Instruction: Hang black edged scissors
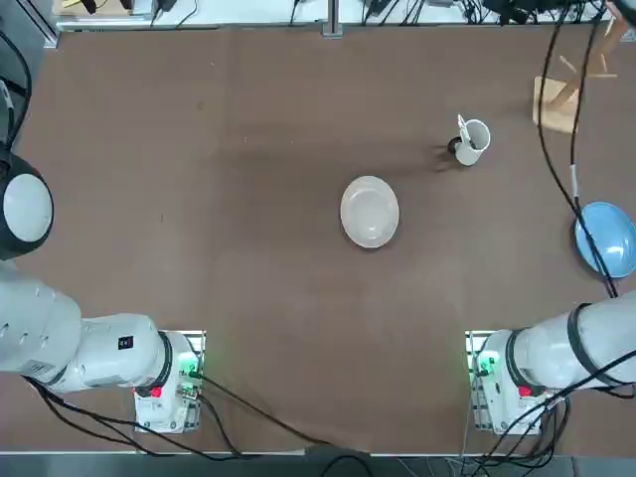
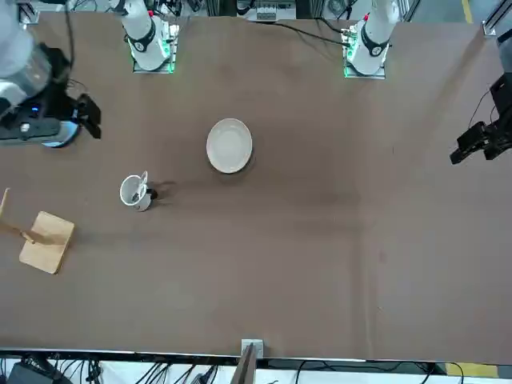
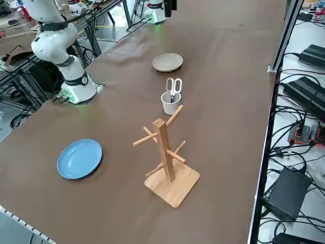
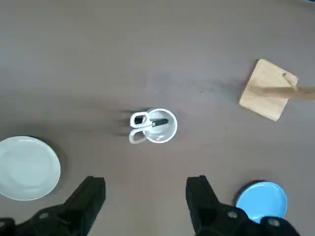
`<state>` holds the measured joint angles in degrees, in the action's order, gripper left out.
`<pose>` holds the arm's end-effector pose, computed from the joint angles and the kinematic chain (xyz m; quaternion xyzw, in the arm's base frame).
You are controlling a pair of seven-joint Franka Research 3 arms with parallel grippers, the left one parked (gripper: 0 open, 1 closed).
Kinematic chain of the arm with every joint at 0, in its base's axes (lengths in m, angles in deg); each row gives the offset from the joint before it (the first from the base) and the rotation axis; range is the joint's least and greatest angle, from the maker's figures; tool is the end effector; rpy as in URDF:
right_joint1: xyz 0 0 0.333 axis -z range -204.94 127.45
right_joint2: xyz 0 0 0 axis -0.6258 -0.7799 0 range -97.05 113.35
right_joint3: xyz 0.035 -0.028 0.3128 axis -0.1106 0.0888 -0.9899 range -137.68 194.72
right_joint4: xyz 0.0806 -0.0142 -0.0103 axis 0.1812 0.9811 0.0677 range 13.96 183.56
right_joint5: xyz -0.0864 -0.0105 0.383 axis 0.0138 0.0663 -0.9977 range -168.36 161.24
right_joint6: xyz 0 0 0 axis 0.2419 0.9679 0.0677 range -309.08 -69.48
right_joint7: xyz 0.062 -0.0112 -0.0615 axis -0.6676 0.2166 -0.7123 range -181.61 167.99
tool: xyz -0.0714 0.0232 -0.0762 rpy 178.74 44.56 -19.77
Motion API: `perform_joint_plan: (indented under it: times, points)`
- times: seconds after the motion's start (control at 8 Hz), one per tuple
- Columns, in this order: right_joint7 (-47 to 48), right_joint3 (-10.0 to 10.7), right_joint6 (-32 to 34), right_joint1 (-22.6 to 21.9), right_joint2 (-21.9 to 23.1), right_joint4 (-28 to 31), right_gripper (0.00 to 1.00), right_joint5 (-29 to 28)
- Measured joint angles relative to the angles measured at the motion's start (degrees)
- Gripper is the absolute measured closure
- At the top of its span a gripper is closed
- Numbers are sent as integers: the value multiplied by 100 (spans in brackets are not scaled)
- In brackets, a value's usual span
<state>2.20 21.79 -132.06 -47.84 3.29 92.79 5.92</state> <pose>0.5604 0.1369 0.6115 0.9950 0.0578 -0.0053 0.0807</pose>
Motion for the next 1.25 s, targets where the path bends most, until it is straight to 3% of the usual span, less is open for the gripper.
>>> perform_joint_plan:
  times: [0.5,1.25]
  points:
    - [913,-6,-786,-676,-131,1090,0,614]
    - [989,-5,-1995,-837,-269,2712,0,1133]
